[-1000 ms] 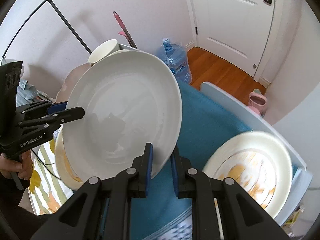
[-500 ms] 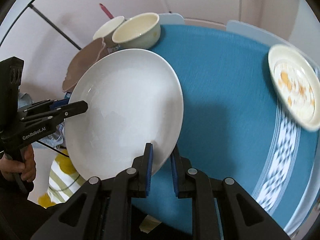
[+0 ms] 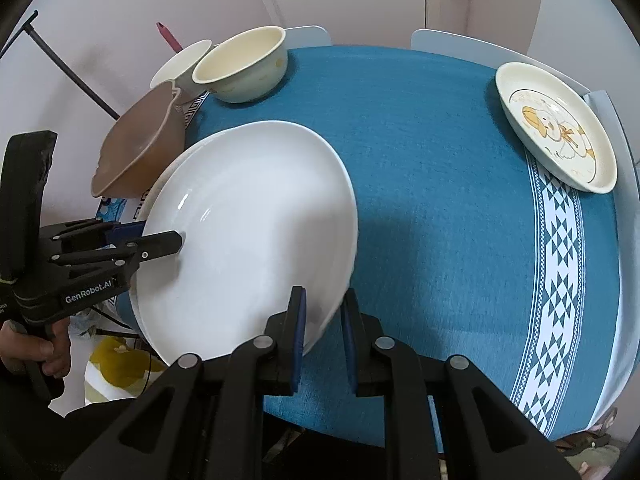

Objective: Organize plates and bowls
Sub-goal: 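Carry the white plate with both tools and lower it onto the yellow plate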

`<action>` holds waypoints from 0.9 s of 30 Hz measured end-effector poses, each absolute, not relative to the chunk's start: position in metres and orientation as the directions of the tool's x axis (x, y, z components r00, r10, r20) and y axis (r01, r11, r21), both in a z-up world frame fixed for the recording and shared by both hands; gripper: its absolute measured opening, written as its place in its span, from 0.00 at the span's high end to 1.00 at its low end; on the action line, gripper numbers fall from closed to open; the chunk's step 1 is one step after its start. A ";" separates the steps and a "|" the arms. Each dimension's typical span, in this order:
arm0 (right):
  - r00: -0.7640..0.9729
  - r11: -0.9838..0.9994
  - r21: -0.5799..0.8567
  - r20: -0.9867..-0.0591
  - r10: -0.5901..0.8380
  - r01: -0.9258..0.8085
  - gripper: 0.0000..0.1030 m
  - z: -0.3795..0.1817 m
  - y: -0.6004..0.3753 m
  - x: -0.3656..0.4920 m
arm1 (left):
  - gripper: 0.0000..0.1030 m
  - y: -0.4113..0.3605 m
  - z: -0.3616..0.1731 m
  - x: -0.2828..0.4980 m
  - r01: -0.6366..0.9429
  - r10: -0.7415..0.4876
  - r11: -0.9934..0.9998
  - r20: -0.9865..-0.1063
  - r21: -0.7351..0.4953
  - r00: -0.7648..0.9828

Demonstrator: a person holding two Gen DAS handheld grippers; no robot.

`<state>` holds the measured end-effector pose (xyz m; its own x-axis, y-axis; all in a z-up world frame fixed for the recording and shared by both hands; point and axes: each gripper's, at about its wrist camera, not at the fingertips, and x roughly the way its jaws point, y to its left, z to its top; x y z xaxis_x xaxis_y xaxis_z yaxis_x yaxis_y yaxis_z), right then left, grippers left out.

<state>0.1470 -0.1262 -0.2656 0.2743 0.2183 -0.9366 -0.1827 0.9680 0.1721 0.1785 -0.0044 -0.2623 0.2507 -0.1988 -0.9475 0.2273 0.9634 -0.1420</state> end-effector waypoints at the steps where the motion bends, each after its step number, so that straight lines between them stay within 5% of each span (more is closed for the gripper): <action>1: 0.275 0.969 0.167 -0.937 0.214 -0.184 0.85 -0.265 -0.126 0.148 | 0.76 -0.005 -0.263 0.179 0.231 -0.193 0.964 -0.949 -0.135 0.250; 27: 0.327 0.957 -0.031 -0.943 0.067 -0.287 0.85 -0.273 -0.092 0.152 | 0.76 -0.036 -0.261 0.166 0.291 0.106 0.931 -0.927 0.219 0.359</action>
<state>0.1524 -0.0919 -0.2725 0.3271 0.0672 -0.9426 -0.2870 0.9574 -0.0313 0.1660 -0.0356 -0.2609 0.3594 0.1057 -0.9272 0.2906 0.9315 0.2188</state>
